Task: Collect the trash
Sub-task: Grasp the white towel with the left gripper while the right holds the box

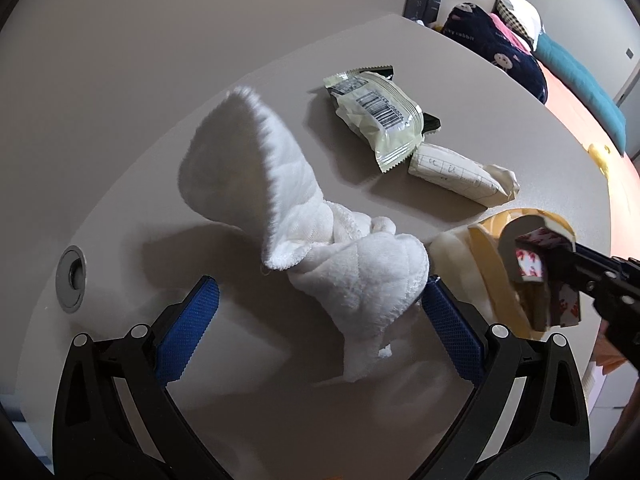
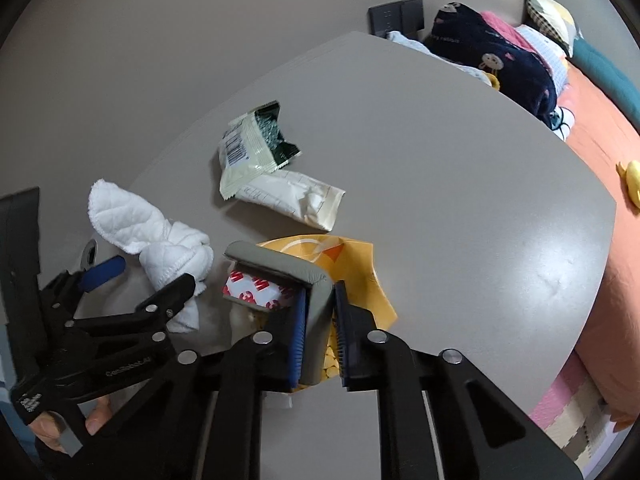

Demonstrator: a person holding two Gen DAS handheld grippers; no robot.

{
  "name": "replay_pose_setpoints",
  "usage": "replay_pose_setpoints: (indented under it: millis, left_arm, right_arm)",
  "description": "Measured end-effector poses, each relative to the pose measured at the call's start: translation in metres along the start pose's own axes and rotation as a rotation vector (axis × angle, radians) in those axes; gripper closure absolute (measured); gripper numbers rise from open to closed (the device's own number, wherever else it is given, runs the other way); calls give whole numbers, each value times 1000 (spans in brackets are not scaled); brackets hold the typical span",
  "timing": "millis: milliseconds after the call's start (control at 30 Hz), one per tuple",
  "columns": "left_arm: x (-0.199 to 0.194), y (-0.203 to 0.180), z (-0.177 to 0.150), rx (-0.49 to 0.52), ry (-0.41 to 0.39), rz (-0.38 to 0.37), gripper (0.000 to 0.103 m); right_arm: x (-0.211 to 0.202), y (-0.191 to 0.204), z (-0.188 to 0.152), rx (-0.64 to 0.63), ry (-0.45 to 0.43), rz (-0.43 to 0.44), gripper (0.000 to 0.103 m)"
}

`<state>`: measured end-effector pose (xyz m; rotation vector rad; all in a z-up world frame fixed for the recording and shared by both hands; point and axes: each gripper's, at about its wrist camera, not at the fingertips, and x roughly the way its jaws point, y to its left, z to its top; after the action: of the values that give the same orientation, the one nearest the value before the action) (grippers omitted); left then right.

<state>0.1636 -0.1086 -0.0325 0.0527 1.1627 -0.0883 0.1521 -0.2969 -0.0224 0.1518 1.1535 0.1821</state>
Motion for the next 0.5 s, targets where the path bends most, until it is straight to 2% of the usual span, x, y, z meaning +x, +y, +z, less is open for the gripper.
replay_pose_setpoints:
  millis: [300, 433, 500]
  left_arm:
    - [11, -3, 6, -25, 12, -20, 5]
    - [13, -7, 8, -22, -1, 0, 5]
    - [15, -12, 10, -12, -12, 17, 11]
  right_arm:
    - [-31, -16, 6, 40, -87, -17, 89]
    - [-39, -34, 7, 80, -103, -38, 89]
    - [-42, -42, 7, 98, -106, -42, 89]
